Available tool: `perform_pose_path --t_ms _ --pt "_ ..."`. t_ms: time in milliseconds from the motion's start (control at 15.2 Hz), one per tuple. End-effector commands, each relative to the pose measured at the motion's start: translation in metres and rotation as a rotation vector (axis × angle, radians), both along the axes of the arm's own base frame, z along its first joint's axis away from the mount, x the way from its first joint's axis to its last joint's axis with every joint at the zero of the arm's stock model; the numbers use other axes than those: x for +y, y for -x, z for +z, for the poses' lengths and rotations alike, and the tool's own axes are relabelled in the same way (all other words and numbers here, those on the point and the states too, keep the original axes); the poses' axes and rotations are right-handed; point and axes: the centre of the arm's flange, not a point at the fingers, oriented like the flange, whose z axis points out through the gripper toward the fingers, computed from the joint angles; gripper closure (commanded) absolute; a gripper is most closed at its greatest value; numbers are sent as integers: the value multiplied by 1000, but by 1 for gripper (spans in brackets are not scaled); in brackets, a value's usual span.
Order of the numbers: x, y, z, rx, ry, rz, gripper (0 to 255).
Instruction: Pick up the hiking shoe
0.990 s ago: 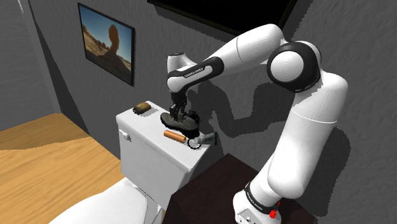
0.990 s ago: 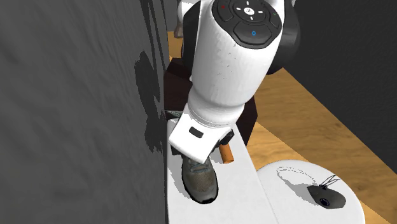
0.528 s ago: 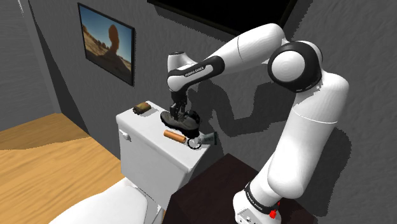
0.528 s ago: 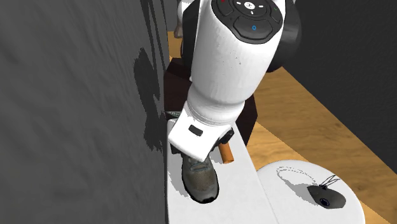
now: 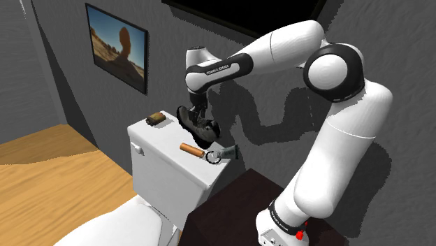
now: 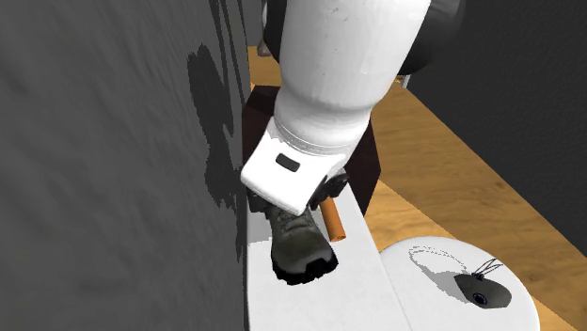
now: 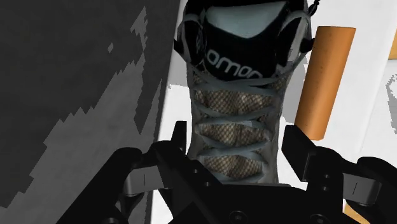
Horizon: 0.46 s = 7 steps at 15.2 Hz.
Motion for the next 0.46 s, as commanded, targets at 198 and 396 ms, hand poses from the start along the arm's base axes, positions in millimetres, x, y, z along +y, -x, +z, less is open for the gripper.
perform_pose_path --t_ms 198,396 --pt "1 -1 28 -2 0 0 255" --pt "1 -1 34 -2 0 0 255"
